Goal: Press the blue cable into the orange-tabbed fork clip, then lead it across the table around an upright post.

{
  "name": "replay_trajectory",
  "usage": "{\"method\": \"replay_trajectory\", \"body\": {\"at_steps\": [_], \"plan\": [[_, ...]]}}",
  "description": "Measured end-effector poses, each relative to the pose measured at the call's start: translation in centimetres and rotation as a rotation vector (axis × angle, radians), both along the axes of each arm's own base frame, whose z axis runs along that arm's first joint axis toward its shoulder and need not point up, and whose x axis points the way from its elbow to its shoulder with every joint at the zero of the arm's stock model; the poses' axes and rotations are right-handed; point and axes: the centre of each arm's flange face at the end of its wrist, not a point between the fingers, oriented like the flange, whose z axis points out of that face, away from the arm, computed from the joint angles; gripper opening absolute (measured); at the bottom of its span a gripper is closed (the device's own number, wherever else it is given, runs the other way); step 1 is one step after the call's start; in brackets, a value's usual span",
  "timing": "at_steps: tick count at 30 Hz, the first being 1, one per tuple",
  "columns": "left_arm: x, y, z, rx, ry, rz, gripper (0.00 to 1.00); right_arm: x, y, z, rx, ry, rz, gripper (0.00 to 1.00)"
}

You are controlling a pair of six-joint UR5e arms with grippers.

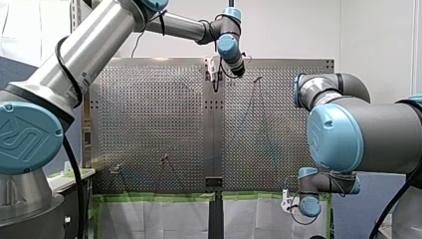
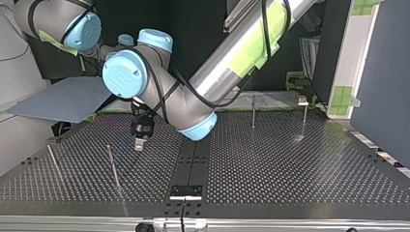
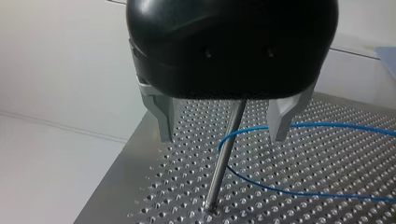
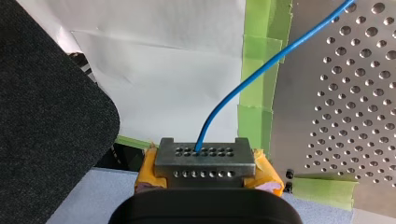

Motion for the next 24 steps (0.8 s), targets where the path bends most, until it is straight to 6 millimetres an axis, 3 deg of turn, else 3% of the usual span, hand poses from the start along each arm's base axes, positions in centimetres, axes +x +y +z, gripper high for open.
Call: {"method": "replay_trajectory", "body": {"at_steps": [24], "plan": [[-1.1, -4.2, 1.2, -0.299, -0.049, -0.161, 0.98, 0.1, 0.1, 0.0, 0.004, 0.002, 0.002, 0.00]]}}
